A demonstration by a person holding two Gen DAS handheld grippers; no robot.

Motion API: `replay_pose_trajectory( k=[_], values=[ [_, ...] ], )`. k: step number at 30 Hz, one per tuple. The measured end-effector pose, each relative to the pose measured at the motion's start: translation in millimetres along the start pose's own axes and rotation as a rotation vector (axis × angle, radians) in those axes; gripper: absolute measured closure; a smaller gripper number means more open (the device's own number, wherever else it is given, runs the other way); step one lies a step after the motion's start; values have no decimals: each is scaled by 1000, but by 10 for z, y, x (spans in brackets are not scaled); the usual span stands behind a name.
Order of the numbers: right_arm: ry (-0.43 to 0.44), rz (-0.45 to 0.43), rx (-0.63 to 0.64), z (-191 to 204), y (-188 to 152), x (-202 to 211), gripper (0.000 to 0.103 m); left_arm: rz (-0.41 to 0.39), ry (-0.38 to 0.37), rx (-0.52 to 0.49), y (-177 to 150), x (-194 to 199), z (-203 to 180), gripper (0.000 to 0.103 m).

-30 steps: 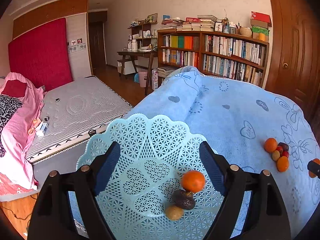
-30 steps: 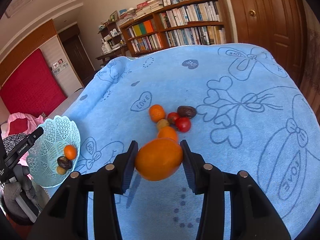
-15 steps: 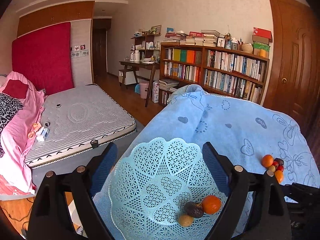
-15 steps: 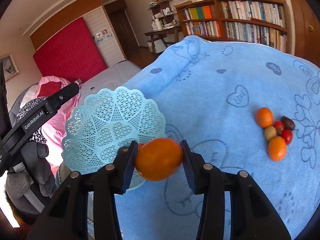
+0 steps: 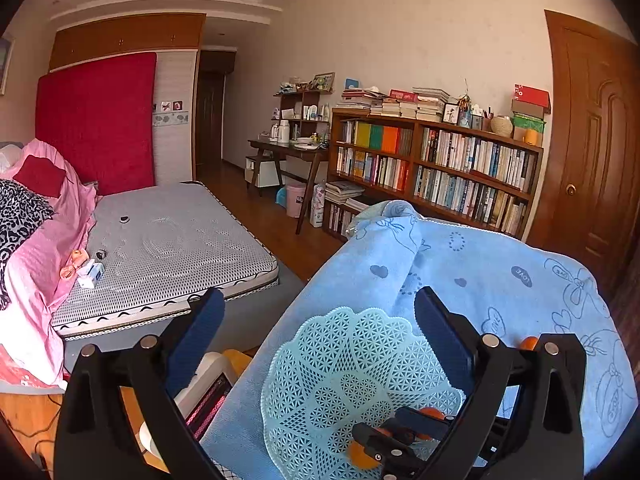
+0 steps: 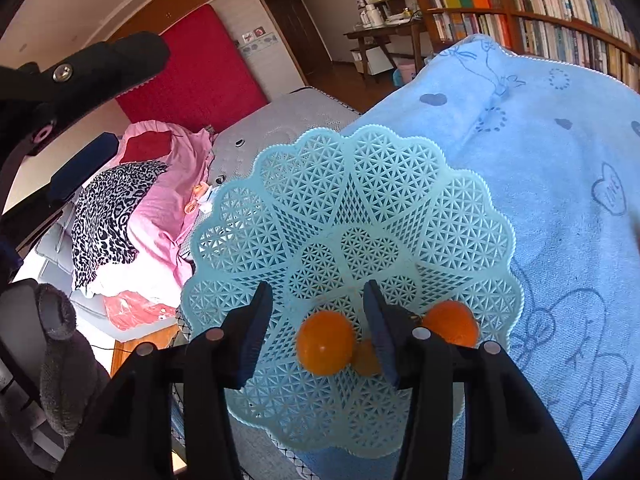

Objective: Organize fruits
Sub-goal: 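Lower the held orange into the blue basket and open the right gripper, then move the right gripper to another orange and close on it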

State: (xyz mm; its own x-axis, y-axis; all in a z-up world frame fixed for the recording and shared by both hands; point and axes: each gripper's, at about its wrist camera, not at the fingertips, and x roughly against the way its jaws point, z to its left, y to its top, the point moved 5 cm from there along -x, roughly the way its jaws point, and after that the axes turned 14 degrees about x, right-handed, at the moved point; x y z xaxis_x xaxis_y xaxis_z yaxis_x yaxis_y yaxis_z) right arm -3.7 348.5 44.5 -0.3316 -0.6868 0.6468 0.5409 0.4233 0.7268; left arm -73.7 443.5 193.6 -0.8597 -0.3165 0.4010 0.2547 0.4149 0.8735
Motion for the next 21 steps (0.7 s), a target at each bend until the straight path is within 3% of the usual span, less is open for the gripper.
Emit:
replay_pose_trajectory(
  k=[4, 9, 21],
  values=[
    [-23, -20, -6, -77, -10, 67, 50, 5, 4, -4, -17, -32, 3, 6],
    [-124, -64, -15, -292, -53, 275, 50, 13, 0, -17, -75, -50, -51, 6],
    [-354, -144, -220, -1300, -374, 969, 49, 59, -27, -69, -322, -121, -315, 4]
  ],
)
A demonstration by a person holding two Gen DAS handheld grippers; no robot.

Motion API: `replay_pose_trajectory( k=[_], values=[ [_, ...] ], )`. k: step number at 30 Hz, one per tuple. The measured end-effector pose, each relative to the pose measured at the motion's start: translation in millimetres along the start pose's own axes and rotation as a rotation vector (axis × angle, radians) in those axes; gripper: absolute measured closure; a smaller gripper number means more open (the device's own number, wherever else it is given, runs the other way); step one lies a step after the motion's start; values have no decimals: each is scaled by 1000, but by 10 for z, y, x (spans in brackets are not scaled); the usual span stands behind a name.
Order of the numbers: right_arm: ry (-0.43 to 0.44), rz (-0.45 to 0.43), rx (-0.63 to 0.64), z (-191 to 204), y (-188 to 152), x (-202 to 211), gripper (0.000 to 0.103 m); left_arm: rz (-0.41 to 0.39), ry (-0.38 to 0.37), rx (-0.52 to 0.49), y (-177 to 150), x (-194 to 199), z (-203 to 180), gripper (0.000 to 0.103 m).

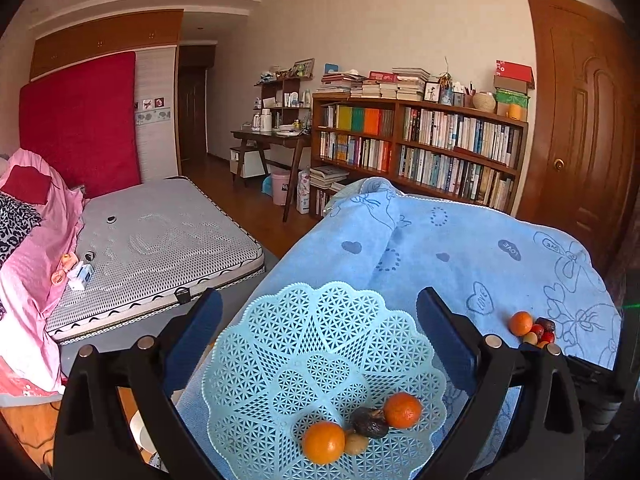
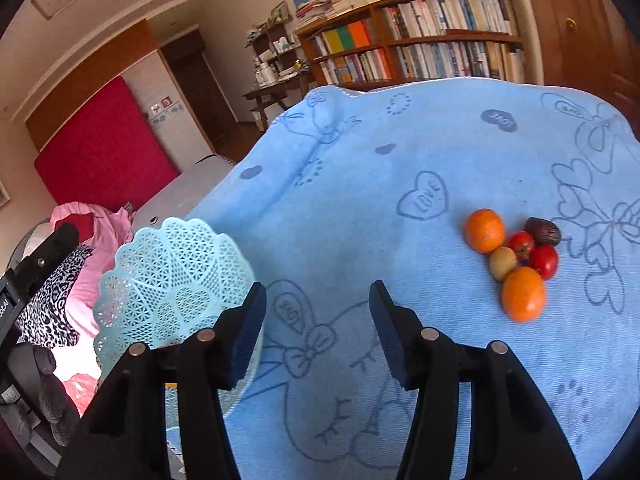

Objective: Organize fruits
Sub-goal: 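Move the right gripper to another orange and close on it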

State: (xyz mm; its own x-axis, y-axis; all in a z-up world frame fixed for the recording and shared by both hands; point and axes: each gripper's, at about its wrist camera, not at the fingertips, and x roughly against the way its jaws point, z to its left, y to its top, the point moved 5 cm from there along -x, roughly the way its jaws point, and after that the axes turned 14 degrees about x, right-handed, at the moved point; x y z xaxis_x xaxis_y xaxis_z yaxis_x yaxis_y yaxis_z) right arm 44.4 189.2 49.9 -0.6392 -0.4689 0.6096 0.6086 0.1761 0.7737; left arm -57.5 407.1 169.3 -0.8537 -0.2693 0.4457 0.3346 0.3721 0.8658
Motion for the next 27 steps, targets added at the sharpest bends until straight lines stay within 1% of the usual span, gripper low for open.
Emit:
replay_pose_trajectory(
  k=[6, 13, 17, 20, 24, 27],
  values=[
    [-111, -16, -83, -533, -104, 132, 46, 19, -25, -25, -109, -17, -163, 3],
    [-192, -12, -188, -1018, -248, 232, 44, 46, -53, -54, -234, -52, -373, 3],
    [-223, 7, -194, -1112, -320, 195, 43, 53, -66, -60, -278, -55, -446, 3],
    [-227, 28, -194, -1160, -352, 125, 43, 61, -70, -68, -321, -65, -502, 3],
    [-226, 62, -156, -1151, -342, -20, 43, 68, -75, -73, -334, -83, -540, 3],
    [-248, 92, -141, -1186, -347, -133, 43, 71, -75, -74, -347, -93, -544, 3]
  ],
)
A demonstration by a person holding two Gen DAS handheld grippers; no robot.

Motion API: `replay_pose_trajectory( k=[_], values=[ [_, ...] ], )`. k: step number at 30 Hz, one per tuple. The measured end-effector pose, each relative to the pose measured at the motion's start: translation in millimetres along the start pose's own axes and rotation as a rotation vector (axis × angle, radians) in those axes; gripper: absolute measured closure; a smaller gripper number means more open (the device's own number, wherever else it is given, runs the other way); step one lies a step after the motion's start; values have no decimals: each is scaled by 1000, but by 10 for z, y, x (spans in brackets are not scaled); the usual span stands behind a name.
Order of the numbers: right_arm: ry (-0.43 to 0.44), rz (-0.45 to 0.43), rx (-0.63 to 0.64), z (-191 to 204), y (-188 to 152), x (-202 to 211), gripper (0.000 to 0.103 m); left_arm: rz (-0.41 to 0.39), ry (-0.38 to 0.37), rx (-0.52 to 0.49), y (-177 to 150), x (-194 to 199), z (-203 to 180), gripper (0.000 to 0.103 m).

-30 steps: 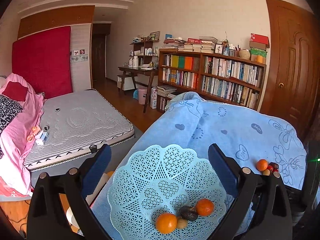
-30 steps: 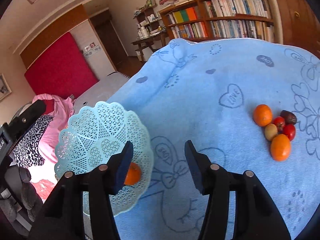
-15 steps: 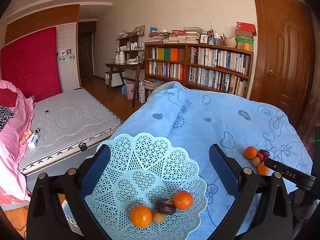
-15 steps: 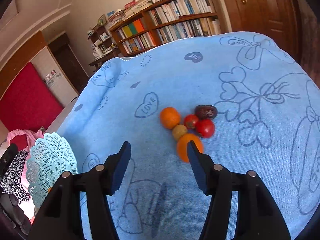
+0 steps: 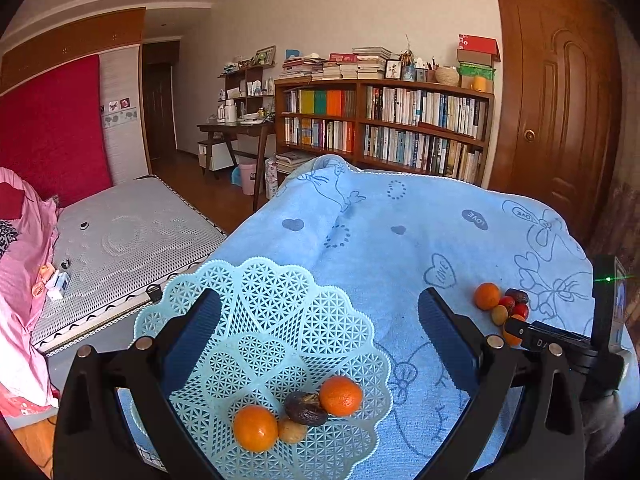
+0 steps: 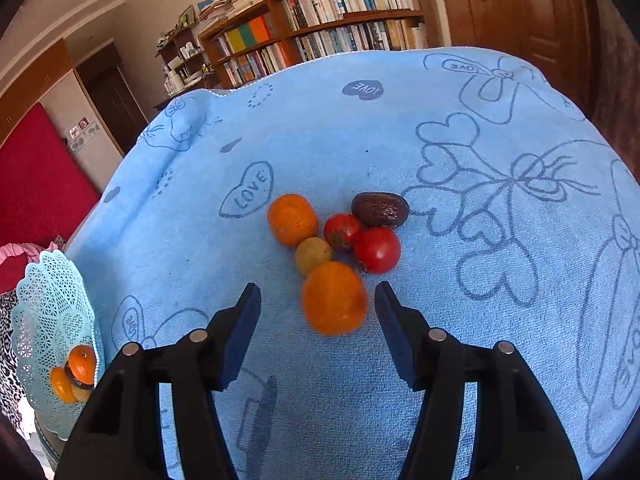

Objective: Organize fruits
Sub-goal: 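Move the right gripper to another orange and close on it, then grasp the orange beside the dark fruit with the left gripper while the right gripper holds its orange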

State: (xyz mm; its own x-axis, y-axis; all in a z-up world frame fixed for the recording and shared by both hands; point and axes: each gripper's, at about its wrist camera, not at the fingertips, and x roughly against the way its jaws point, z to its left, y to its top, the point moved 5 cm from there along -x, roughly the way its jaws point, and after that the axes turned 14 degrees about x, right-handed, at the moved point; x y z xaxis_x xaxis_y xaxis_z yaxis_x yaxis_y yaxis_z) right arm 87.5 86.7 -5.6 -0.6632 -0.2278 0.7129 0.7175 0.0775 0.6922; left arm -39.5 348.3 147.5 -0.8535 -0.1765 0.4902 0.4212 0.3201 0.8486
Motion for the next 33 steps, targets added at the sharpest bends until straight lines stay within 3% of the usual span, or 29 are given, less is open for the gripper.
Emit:
replay_pose_trajectory(
  k=[6, 10, 19, 33],
  values=[
    [-21, 53, 5, -51, -25, -209, 47, 20, 5, 1, -43, -62, -12, 3],
    [-20, 53, 13, -67, -33, -182, 64, 35, 3, -1, -76, -125, -46, 3],
    [-19, 30, 34, -201, -130, 81, 65, 71, -18, -34, -208, -235, -262, 3],
    [-144, -28, 27, -929, -356, 529, 65, 189, -93, -112, -524, -691, -1089, 3]
  ],
)
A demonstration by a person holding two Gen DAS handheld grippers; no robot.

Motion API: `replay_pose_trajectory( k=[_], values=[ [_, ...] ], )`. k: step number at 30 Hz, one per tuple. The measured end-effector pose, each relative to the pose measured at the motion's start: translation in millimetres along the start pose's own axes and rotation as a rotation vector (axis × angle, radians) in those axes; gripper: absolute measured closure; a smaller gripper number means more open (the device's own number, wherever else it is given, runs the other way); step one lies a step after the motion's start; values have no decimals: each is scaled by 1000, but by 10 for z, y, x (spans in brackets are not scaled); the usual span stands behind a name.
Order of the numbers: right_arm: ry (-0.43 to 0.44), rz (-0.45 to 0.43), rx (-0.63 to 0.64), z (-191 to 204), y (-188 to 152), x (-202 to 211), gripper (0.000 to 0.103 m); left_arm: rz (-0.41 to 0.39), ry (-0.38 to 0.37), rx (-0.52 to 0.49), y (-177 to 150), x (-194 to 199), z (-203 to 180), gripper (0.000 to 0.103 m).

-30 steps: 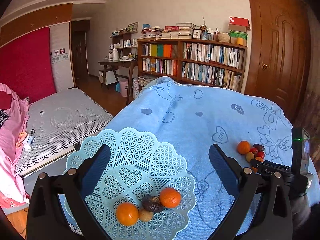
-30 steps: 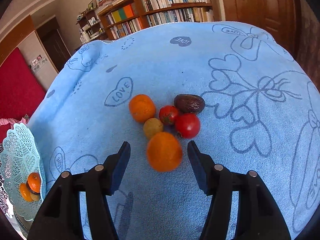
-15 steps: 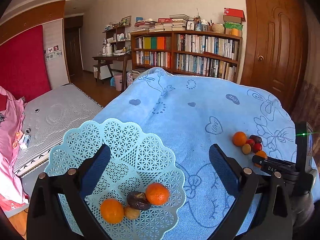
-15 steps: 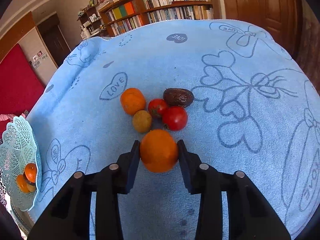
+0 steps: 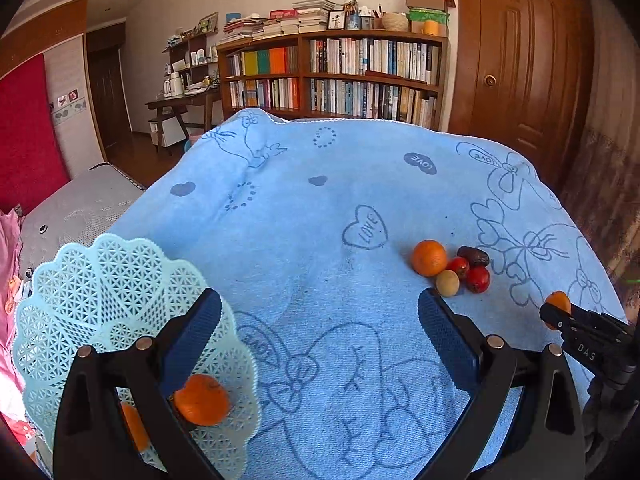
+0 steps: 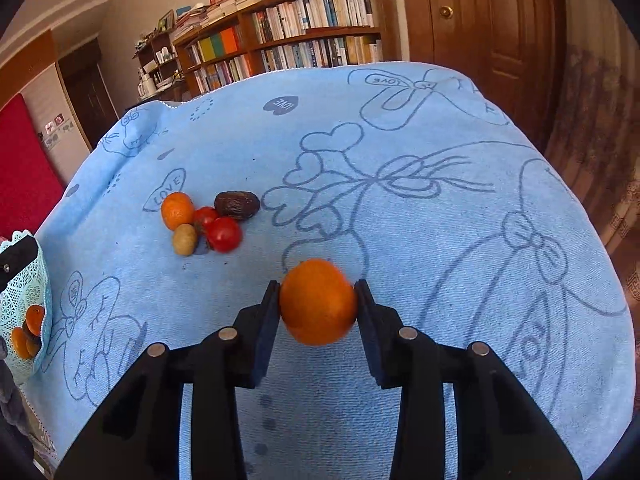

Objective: Organize fruits
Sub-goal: 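Grasp the orange beside the dark fruit with the left gripper while the right gripper holds its orange, then carry the held oranges toward the blue basket with both grippers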

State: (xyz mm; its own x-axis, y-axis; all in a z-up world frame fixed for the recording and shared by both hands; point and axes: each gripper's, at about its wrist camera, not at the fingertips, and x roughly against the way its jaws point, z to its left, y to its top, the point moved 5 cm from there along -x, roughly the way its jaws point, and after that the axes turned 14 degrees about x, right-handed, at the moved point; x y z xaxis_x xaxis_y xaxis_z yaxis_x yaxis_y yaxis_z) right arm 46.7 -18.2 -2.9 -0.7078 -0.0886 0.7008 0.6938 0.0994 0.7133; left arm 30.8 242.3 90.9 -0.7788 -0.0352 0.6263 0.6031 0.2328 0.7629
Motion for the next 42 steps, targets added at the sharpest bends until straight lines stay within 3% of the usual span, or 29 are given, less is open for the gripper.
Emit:
replay_pose_trajectory(
  k=[11, 20, 26, 28, 29, 32, 42],
  values=[
    [45, 9, -27, -111, -73, -74, 65, 130, -65, -11, 1, -750, -703, 5],
    [64, 28, -40, -88, -108, -162, 65, 229, -108, 14, -33, -1296, -969, 27],
    [50, 23, -27, -74, -101, -149, 65, 298, -151, 65, -110, -1534, -1003, 50],
    [49, 22, -23, -66, -99, -148, 65, 280, -150, 55, -123, -1525, -1002, 56],
    [49, 21, -23, -68, -99, -147, 65, 279, -165, 57, -124, -1511, -1005, 64],
    [54, 18, -30, -75, -100, -144, 65, 265, -174, 74, -135, -1467, -979, 64],
    [54, 6, -42, -89, -99, -140, 65, 100, -82, 54, -21, -1072, -903, 65]
  ],
)
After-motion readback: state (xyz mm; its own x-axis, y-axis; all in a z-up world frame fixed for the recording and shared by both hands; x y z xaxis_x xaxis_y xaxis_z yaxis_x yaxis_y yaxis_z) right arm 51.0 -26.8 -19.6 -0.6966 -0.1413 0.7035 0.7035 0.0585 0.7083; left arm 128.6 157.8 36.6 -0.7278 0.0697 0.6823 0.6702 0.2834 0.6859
